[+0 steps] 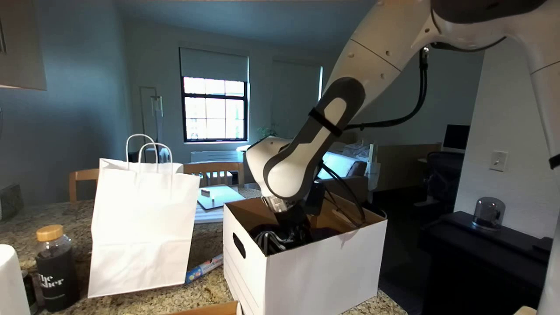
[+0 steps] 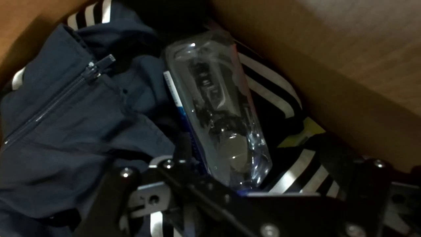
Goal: Remove three bottles from the box
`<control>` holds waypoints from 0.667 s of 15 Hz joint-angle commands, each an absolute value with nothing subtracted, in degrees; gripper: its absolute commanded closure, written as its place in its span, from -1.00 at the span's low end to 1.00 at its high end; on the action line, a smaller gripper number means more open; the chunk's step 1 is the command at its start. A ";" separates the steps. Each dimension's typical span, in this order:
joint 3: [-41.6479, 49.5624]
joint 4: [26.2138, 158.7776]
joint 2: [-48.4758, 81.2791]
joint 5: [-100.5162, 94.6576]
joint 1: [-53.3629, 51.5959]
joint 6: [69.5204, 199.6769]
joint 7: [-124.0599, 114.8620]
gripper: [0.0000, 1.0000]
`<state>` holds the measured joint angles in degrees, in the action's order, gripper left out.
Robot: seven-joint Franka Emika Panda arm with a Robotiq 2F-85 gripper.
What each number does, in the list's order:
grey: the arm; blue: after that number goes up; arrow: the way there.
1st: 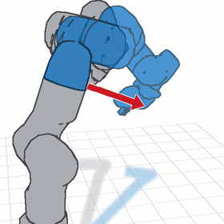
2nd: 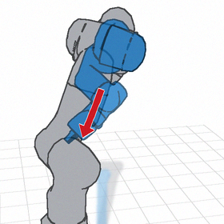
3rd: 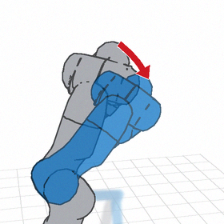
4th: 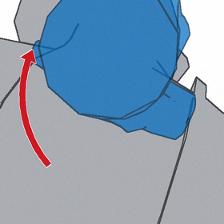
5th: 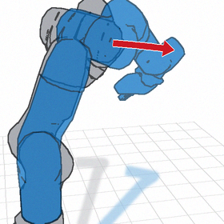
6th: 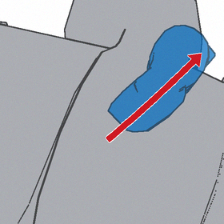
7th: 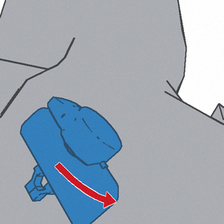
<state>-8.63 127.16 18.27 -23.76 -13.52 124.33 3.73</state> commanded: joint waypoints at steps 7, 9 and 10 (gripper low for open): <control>-8.82 127.47 21.42 -24.63 -16.04 123.93 -1.22 -1.00; -8.80 127.83 21.50 -24.31 -16.60 124.51 -2.73 -1.00; -8.70 127.85 21.49 -24.30 -16.78 124.59 -3.35 -1.00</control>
